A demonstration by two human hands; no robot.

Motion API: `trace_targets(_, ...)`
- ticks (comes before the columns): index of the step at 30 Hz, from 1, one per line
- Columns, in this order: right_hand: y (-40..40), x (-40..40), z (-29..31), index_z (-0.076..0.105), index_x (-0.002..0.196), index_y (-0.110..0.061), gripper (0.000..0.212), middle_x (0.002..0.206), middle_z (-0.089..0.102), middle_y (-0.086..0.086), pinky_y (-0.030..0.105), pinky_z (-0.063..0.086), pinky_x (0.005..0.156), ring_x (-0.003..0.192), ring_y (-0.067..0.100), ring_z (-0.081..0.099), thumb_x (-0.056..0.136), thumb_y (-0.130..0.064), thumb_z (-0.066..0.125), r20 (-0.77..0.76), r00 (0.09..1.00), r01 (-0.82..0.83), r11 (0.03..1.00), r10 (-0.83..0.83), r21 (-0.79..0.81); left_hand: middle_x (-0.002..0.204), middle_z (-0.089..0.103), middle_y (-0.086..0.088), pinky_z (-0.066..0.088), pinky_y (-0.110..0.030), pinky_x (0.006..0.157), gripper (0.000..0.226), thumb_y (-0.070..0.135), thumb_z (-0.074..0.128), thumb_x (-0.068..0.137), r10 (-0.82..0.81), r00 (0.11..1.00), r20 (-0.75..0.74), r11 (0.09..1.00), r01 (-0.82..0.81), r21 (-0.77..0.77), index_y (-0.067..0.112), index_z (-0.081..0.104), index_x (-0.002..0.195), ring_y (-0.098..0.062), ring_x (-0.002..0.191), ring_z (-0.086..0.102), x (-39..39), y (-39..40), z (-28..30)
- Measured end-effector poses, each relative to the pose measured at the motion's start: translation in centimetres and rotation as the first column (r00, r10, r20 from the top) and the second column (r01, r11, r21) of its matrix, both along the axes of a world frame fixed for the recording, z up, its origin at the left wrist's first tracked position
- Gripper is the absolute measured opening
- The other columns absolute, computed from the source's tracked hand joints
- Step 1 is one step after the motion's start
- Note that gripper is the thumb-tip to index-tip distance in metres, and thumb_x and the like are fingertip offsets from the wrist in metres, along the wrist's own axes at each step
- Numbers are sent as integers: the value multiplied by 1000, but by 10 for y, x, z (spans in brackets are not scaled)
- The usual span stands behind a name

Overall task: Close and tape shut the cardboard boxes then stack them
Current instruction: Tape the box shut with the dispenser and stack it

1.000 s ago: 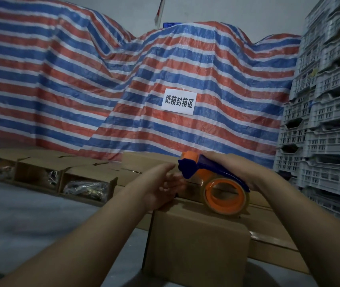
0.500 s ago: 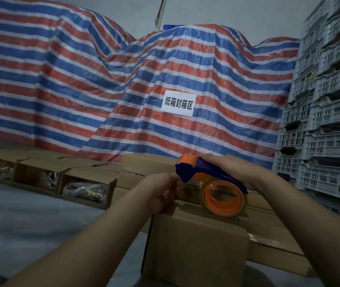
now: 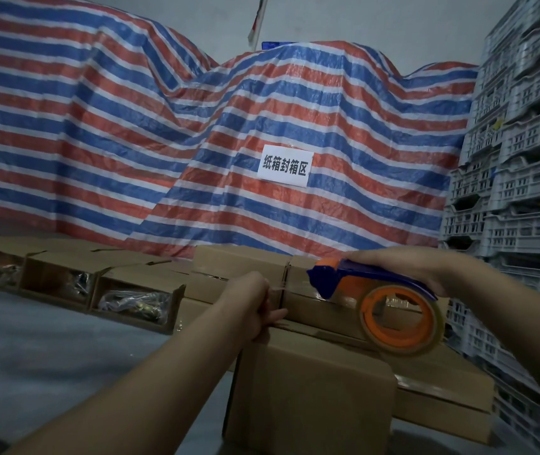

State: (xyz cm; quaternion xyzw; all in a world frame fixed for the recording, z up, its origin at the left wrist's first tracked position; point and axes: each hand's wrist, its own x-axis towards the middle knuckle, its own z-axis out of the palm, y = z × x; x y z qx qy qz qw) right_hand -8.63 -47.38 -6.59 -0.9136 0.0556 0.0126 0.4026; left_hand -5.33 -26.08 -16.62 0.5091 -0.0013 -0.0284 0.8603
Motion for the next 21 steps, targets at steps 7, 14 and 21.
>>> trace_targets(7,7,6,-7,60,117,-8,50,76,72,7,21,53,56,57,14,67,97,-54,55,-39,993,-110,988,107,-105,80,49,-10,55,-26,58,8,2,50,96,-42,998,50,968,28,249,3,53,88,-14,63,48,0,24,2)
trace_targets(14,36,21,-3,63,106,-19,53,69,75,-4,16,50,48,56,7,69,92,-68,52,-35,998,-65,871,55,-487,76,49,-6,41,-23,48,9,9,51,96,-46,984,173,793,-70,605,9,56,88,-13,58,41,12,45,-15)
trace_targets(21,54,35,-4,61,108,-19,55,66,74,-4,16,51,49,54,8,69,89,-70,55,-84,996,-52,802,3,-595,64,53,-4,40,-21,45,16,2,51,93,-46,994,100,818,-20,574,8,58,80,-12,49,38,14,54,-36)
